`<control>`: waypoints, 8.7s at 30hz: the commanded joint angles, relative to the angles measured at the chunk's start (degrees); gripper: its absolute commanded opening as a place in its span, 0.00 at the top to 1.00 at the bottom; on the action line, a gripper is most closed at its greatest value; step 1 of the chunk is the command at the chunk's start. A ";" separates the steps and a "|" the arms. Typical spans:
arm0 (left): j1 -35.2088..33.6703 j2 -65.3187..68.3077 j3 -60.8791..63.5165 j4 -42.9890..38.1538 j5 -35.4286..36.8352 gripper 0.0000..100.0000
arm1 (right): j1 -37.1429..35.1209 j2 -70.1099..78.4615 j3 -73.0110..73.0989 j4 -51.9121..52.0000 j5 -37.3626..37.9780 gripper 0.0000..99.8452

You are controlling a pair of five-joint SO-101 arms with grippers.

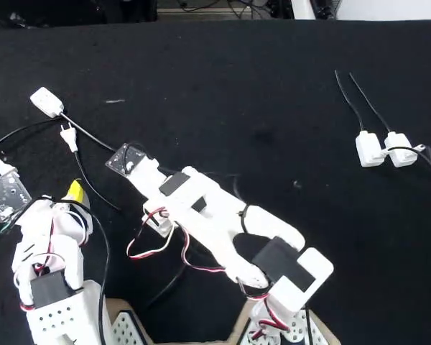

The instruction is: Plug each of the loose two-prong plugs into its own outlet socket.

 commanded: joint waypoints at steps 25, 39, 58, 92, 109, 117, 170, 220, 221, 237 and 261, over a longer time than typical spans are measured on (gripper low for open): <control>0.22 -0.53 -3.30 -0.35 -0.88 0.80 | 1.14 -1.98 -0.84 3.43 1.93 0.99; 13.23 -0.53 -6.20 -0.88 -0.53 0.80 | -3.34 -25.80 24.04 -26.46 1.41 0.99; 19.74 -0.53 -5.14 -0.97 -0.88 0.80 | -6.77 -52.79 41.19 -33.76 1.41 0.99; 24.31 -0.53 -8.13 4.04 -6.86 0.80 | -5.10 -45.32 36.53 -30.95 1.41 0.99; 23.87 -0.53 -3.21 2.81 -10.64 0.80 | -5.36 -69.32 43.91 -24.26 1.41 0.99; 23.78 -0.53 -3.12 2.81 -10.64 0.80 | -5.45 -70.64 44.09 -23.65 1.41 0.99; 19.74 -0.53 0.84 1.58 -13.45 0.80 | -3.25 -70.99 44.79 -13.98 16.79 0.99; 25.27 -0.44 5.58 -1.23 -13.80 0.80 | -4.48 -70.55 41.19 -21.63 -11.43 0.99; 25.27 -0.44 5.67 -1.23 -13.80 0.80 | -4.48 -70.55 41.19 -21.71 -11.43 0.99; 24.66 -0.53 4.79 -0.97 -13.71 0.80 | -2.64 -70.90 42.07 -18.64 -3.34 0.99; 22.90 -0.53 3.38 0.00 -13.36 0.80 | 19.60 -56.75 9.63 30.95 52.66 0.99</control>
